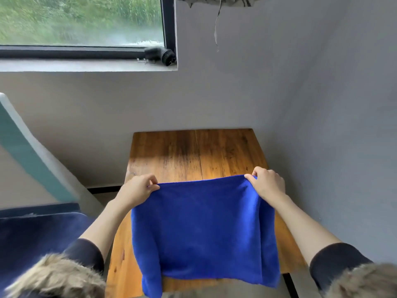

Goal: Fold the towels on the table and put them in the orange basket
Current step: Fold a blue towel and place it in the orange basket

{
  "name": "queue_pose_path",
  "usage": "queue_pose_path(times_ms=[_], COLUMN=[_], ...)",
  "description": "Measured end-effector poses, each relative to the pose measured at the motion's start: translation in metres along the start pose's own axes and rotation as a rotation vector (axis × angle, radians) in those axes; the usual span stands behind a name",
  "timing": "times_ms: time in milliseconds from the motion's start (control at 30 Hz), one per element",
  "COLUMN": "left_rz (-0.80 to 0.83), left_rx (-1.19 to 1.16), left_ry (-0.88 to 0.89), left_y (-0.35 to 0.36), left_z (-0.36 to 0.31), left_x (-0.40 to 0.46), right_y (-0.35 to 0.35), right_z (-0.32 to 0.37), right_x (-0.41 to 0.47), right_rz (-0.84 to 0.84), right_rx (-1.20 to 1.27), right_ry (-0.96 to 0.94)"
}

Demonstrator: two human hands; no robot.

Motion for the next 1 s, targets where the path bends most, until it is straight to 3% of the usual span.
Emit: queue_pose_path(times_ms=[133,333,467,533,700,833,1000], left_rz=[0.081,-0.003,-0.062,-0.048,0.036,-0.005,-0.080], left_rx=[0.017,0.020,-0.069,-0.108,-0.268,-0.350,-0.375], left_ry=[0.011,0.001,0.039,0.015,-0.271,-0.535,-0.648], left_y=[0.014,0.022,0.035,0.053,0.115,0.143,0.154], left_z=[0.009,0.022,0.034,0.049,0.115,0.152,0.156], left_x=[0.060,0.131,0.158,0.159,0.134,0.112,0.111], right_y=[0.034,0.071,0.091,0.114,0.193,0.242,0.279], right_z=[0.007,0.013,0.010,0.021,0.076,0.118,0.139], right_x=[0.052,0.107,0.128,0.124,0.087,0.060,0.044], right_rz=[0.091,0.134,0.097,0.138,0.424,0.605,0.737], right_rx=[-0.058,-0.030,0.108,0.156,0.120,0.012,-0.123], right_ry=[0.059,0.072,0.182,0.150,-0.056,-0.182,-0.245])
Point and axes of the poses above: each hand's wrist, its own x-axis towards the middle knuckle, its own y-axis out of the palm, z = x × y, the point moved 8 cm from there along x, towards the middle knuckle, and after that the axes turned 4 degrees about z, right-handed, at the moved point
